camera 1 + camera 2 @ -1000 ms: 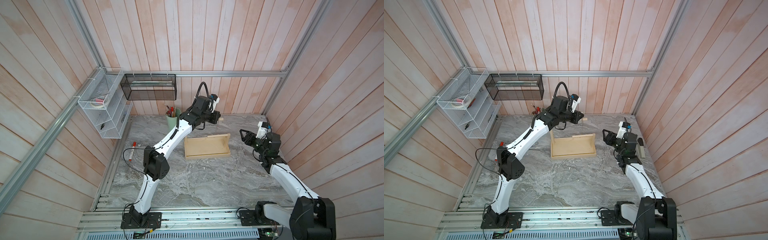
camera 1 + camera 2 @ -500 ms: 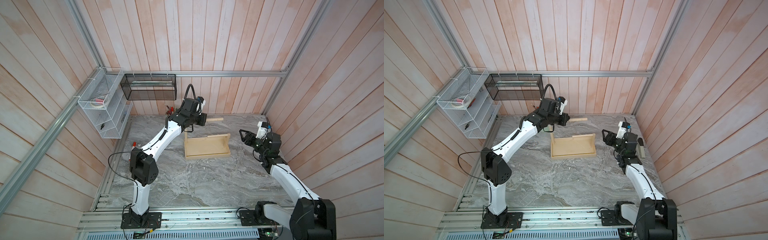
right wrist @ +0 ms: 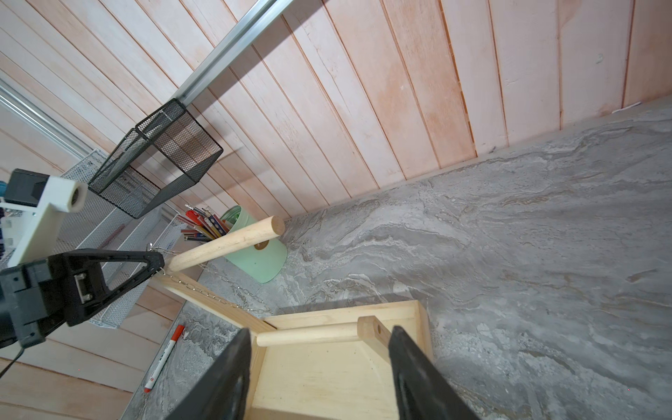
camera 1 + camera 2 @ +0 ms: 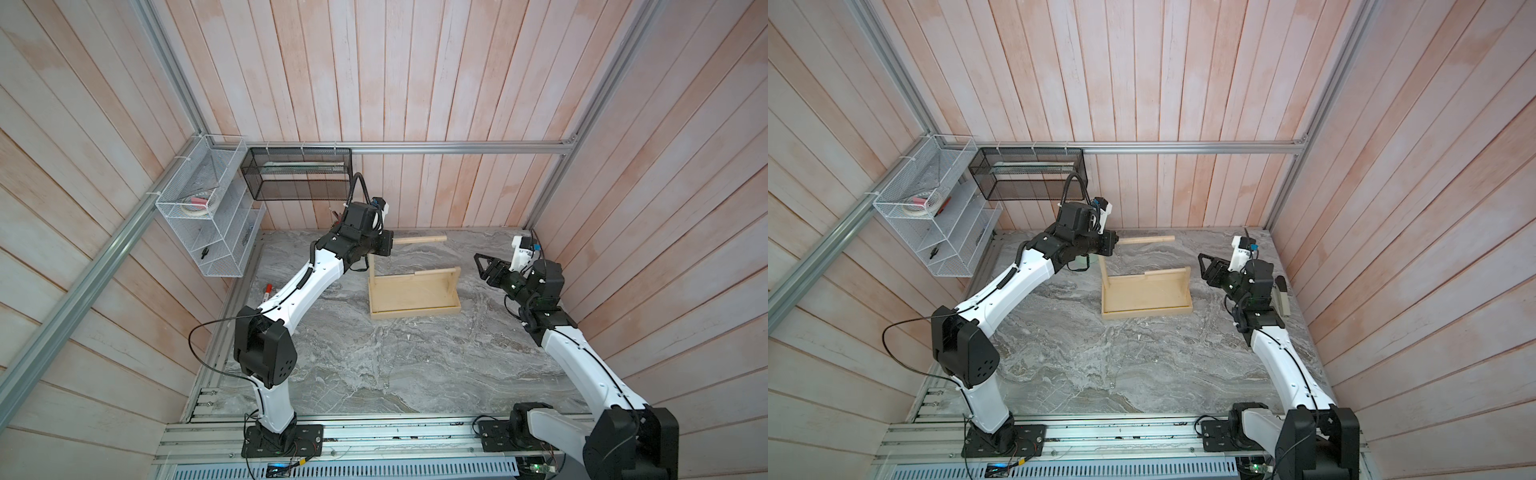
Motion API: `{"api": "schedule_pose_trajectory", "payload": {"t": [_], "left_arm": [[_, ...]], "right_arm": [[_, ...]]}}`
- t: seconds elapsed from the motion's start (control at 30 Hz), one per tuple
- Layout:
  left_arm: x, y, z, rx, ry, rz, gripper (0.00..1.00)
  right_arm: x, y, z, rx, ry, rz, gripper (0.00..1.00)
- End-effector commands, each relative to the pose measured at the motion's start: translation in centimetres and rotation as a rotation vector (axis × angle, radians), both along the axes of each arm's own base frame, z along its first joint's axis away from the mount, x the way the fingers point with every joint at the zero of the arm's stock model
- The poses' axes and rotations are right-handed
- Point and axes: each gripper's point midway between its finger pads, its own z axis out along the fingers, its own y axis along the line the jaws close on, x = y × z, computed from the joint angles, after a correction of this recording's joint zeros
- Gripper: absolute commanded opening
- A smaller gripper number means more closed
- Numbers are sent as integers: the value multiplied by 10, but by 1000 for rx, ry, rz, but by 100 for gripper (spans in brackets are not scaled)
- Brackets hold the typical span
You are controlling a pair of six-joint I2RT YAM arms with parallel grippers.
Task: Hang the necklace on the jewelry display stand
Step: Hang the necklace on the stand.
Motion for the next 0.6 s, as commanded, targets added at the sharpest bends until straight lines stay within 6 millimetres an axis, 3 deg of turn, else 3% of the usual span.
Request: {"api": "schedule_pose_trajectory", "payload": {"t": [0.0, 0.17, 0.37, 0.57], "left_arm": [[1, 9, 16, 0, -58, 19, 0], [-1, 12, 9, 19, -40, 26, 2], [-4, 14, 24, 4, -65, 28, 25], [-15, 16, 48, -19, -75, 18, 42]], "right_arm": [[0, 3, 10, -21, -15, 0, 61], [-1, 11, 12, -34, -11, 17, 61], [-6, 23, 22, -55, -18, 47, 62], [-17, 38, 33, -86, -21, 81, 61]]}}
